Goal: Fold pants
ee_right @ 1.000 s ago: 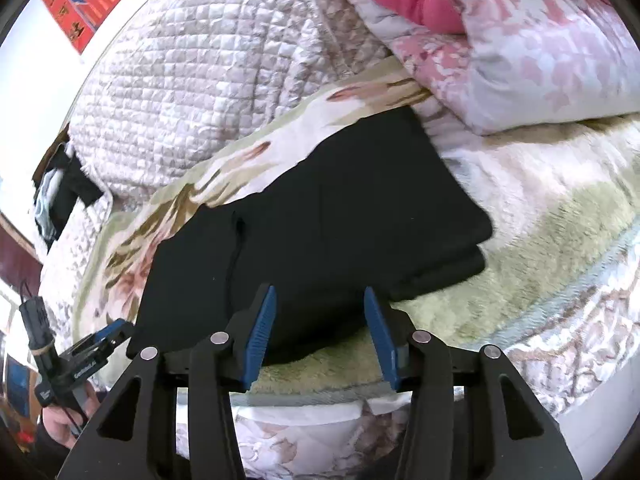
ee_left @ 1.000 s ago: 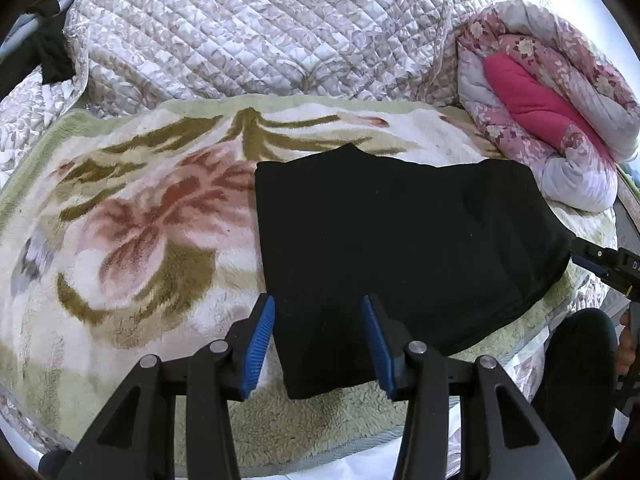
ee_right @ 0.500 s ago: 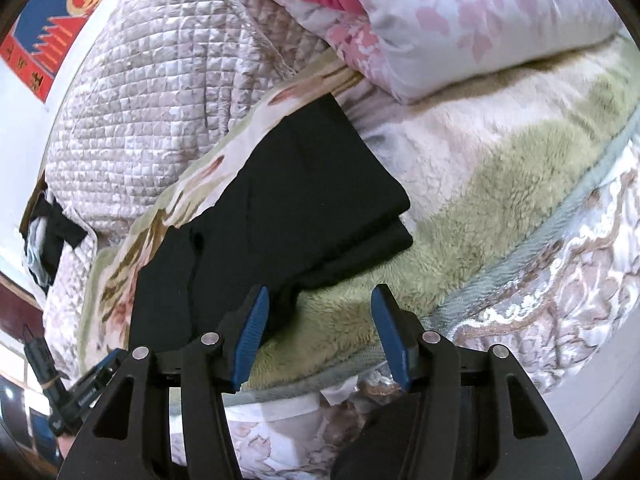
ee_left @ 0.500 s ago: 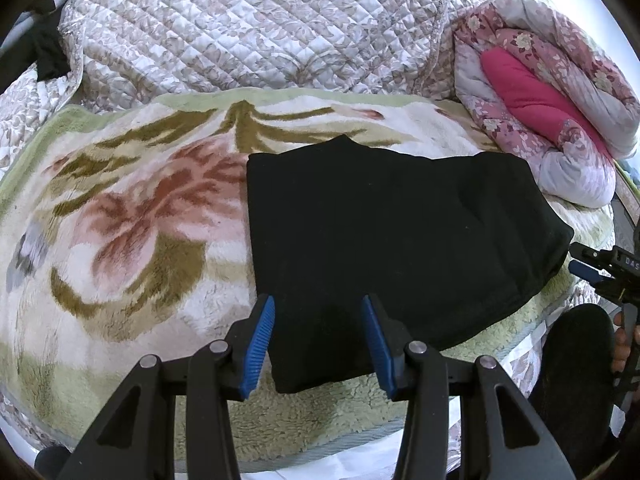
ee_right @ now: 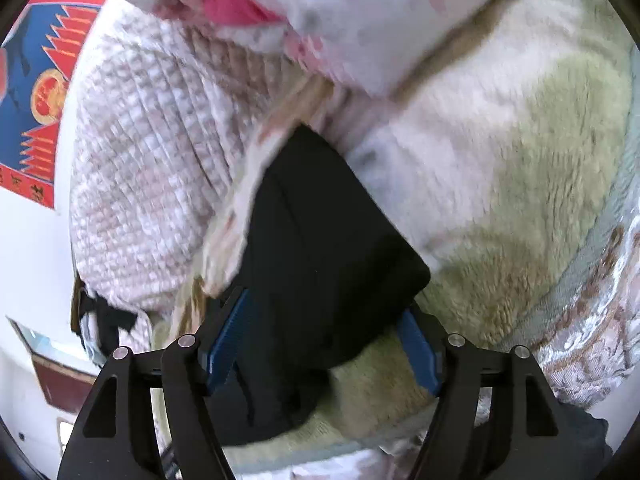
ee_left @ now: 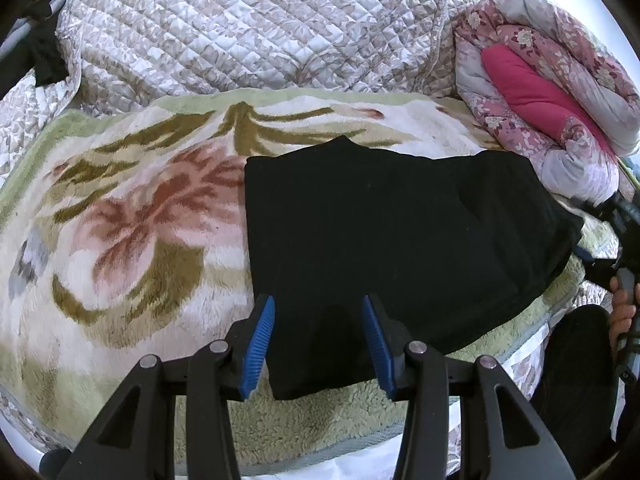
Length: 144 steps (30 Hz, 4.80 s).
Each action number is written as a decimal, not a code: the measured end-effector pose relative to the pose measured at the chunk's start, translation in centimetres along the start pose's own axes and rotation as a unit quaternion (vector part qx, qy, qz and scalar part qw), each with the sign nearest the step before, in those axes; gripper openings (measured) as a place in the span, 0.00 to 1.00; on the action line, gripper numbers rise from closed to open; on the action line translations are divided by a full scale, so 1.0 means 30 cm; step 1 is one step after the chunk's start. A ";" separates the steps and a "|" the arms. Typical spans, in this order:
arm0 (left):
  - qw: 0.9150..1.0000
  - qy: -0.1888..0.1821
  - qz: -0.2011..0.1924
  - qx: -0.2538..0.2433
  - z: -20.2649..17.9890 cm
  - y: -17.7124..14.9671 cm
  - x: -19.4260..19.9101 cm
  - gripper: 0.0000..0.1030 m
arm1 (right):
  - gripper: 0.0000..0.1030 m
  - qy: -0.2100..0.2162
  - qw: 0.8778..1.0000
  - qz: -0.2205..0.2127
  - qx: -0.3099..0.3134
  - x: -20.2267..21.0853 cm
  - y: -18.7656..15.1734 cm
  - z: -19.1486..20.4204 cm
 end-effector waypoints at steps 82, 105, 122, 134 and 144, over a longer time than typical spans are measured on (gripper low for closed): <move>0.995 0.006 -0.007 0.096 0.235 -0.134 0.083 0.50 | 0.56 0.114 0.873 0.169 0.442 -0.299 -0.764 0.790; 0.998 -0.030 -0.043 0.044 0.082 0.058 0.113 0.50 | 0.32 -0.022 0.897 0.107 0.428 -0.247 -0.552 0.440; 0.997 -0.072 -0.010 0.000 -0.049 0.072 -0.044 0.50 | 0.32 -0.058 0.887 0.093 0.449 -0.318 -0.444 0.396; 0.999 -0.036 -0.025 0.000 -0.002 0.280 -0.194 0.50 | 0.32 -0.076 0.881 0.112 0.454 -0.541 -0.344 0.455; 1.000 -0.022 -0.017 0.001 0.037 0.244 -0.234 0.52 | 0.34 -0.089 0.891 0.115 0.429 -0.535 -0.318 0.418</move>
Point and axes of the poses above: each gripper's, at about its wrist camera, not at the fingertips, and x roughly against the way its jaws point, z to its left, y to its top, the point moved 8 cm from there along -x, roughly the way its jaws point, and after that the axes turned 2 degrees about -y, right-handed, at the moved point
